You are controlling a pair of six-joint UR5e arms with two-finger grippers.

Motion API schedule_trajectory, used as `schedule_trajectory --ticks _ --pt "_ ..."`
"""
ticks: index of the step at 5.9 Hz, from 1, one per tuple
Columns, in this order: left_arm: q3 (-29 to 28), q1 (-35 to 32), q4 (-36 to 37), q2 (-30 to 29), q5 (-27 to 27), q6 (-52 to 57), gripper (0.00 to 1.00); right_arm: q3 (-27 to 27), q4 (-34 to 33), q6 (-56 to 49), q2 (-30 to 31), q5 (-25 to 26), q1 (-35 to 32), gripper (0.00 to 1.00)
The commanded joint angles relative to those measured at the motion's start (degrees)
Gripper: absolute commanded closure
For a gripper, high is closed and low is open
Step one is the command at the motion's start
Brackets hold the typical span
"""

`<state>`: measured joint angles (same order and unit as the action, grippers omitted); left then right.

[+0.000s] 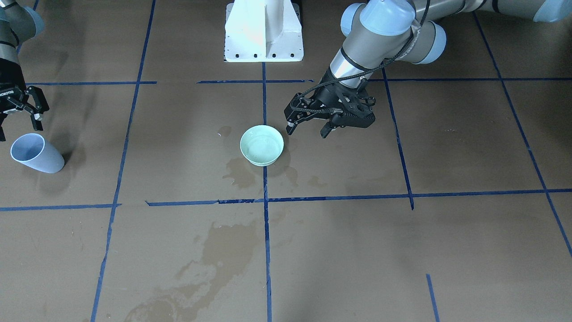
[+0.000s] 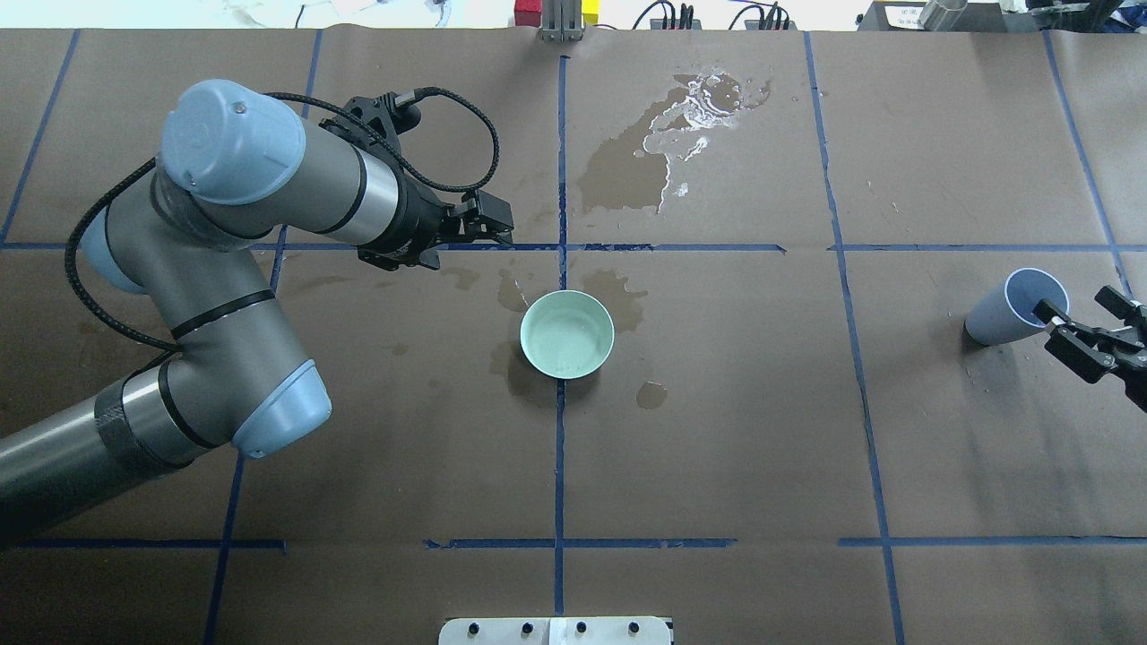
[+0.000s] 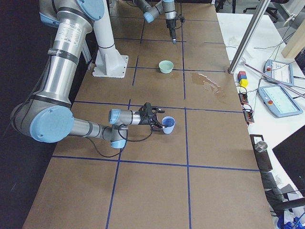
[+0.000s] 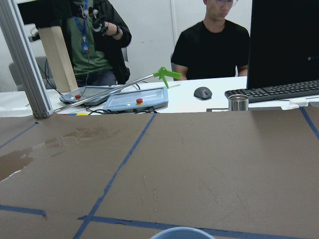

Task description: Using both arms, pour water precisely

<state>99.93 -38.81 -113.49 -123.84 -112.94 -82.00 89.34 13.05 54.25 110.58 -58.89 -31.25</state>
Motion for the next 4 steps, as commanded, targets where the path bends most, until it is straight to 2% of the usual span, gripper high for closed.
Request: schedule_trajectory --ticks 1,2,3,4 --pt "-1.13 1.62 0.37 0.0 0.0 -0.01 0.0 7.38 -12.53 -0.46 -1.14 -22.12 -17.27 0.0" --pt "-3.66 3.29 0.46 -0.52 0.0 -0.01 0.0 8.56 -17.57 -1.16 -3.33 -30.32 -23.62 0.0" --pt "-5.17 4.43 0.9 -1.14 0.0 -0.01 0.0 9.27 -25.01 -1.52 -7.79 -42.24 -32.47 0.0" --pt "-7.53 4.79 6.04 -4.1 -0.17 -0.01 0.0 9.45 -31.79 -1.87 -11.05 -49.84 -37.09 0.0"
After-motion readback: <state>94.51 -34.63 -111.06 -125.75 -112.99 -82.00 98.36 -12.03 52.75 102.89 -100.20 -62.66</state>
